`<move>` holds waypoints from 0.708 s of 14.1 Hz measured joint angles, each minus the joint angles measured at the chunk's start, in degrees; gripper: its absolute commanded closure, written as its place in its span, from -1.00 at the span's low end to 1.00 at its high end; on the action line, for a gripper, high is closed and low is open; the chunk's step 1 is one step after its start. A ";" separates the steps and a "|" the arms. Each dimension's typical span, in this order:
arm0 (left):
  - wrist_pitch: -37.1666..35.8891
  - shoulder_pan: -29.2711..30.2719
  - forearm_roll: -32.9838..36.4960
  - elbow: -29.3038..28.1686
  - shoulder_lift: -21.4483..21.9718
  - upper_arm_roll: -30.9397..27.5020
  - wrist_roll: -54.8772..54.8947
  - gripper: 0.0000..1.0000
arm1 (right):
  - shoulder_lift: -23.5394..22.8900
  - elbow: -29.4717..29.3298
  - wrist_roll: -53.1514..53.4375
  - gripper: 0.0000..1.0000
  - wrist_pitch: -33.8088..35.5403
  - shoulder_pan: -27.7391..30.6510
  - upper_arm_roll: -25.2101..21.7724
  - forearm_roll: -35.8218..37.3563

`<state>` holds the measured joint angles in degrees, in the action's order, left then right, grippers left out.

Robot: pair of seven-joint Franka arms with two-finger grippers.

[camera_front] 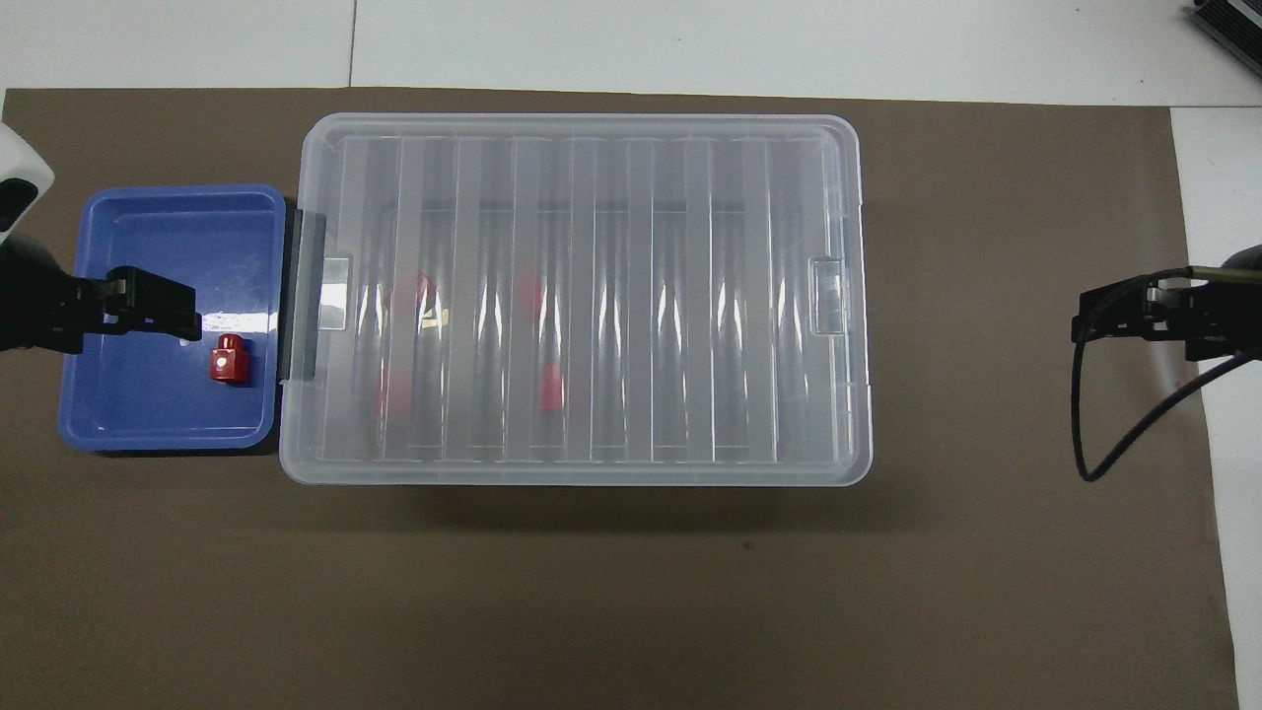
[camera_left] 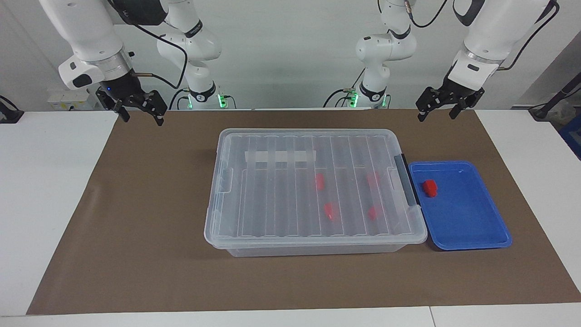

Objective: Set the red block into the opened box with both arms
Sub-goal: 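Move the right gripper toward the edge of the clear lid nearest it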

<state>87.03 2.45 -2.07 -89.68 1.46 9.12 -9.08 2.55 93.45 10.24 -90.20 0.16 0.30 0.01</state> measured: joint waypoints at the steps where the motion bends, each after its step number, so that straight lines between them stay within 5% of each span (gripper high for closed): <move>1: 0.00 0.00 0.00 0.00 0.00 0.00 0.00 -1.00 | 0.00 0.06 0.00 -1.00 -0.02 0.00 0.00 0.00; 10: -0.02 0.00 0.00 0.00 0.00 0.00 0.00 -1.00 | -0.06 4.61 1.83 -1.00 -9.87 -3.10 0.20 -0.20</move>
<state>87.01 2.45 -2.07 -89.68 1.46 9.12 -9.09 2.48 98.06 12.07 -100.06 -2.94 0.50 -0.20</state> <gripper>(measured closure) 0.000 0.000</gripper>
